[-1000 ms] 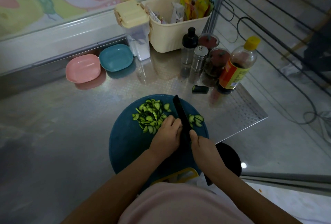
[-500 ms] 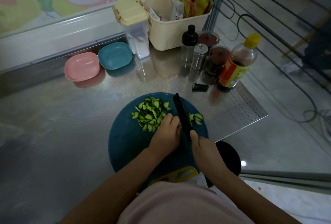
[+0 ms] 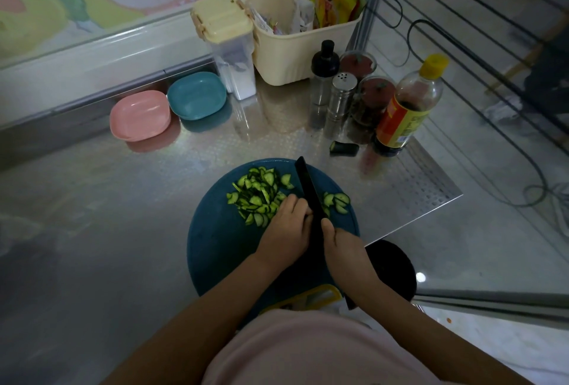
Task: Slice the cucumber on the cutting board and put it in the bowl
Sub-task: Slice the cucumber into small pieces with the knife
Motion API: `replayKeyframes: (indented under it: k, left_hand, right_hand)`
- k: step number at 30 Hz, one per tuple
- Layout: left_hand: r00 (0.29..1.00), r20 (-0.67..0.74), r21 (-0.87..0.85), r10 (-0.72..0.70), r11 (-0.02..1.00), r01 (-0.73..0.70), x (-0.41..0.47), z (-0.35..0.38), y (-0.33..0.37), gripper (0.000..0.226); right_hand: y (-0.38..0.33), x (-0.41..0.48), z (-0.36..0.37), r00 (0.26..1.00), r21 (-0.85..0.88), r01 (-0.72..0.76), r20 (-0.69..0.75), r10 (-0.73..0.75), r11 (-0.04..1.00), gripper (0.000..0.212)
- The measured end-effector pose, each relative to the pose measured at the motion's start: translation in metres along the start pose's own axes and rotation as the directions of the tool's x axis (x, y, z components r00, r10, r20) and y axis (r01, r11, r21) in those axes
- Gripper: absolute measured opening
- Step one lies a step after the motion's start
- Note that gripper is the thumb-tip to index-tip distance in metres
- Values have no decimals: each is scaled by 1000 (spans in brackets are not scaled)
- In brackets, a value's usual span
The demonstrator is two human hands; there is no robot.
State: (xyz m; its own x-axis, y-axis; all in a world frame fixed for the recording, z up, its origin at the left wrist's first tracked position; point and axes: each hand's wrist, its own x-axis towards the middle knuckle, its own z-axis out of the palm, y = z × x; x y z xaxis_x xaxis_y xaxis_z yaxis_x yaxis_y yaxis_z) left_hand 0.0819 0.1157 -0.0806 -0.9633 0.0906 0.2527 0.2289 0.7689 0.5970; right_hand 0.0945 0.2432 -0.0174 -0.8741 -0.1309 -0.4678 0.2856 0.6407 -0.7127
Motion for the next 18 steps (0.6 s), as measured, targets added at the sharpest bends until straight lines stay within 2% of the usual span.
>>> replayKeyframes:
  k: [2, 4, 5, 6, 7, 8, 9, 13, 18]
  left_hand:
    - [1000, -2, -1, 4, 1000, -4, 1, 0, 0, 13]
    - [1000, -6, -6, 5, 1000, -5, 1, -1, 1, 13]
    - [1000, -11, -8, 6, 1000, -6, 2, -1, 1, 12]
    - [1000, -14, -7, 9, 1000, -9, 3, -1, 0, 12]
    - [1000, -14, -5, 11, 1000, -12, 3, -1, 0, 12]
    - [1000, -13, -2, 14, 1000, -14, 2, 0, 0, 12]
    - [1000, -13, 1, 16, 1000, -16, 1, 0, -1, 12]
    - [1000, -12, -5, 8, 1000, -9, 2, -1, 1, 14]
    - [1000, 0, -3, -2, 1000, 2, 1, -1, 2, 14]
  right_hand:
    - [3, 2, 2, 997, -31, 54, -47, -55, 998, 65]
    - [1, 2, -6, 999, -97, 33, -1, -33, 995, 41]
    - [6, 4, -4, 998, -136, 61, 2, -61, 989, 40]
    - [3, 1, -7, 998, -136, 47, 47, -41, 990, 44]
    - [7, 1, -8, 997, -114, 81, 9, -80, 990, 67]
    - [6, -4, -11, 999, -28, 39, 18, -38, 999, 87]
    - [10, -5, -11, 999, -2, 30, -10, -30, 1000, 96]
    - [9, -7, -11, 998, -55, 64, -20, -66, 996, 98]
    - [5, -10, -11, 997, 0, 71, -22, -71, 997, 90]
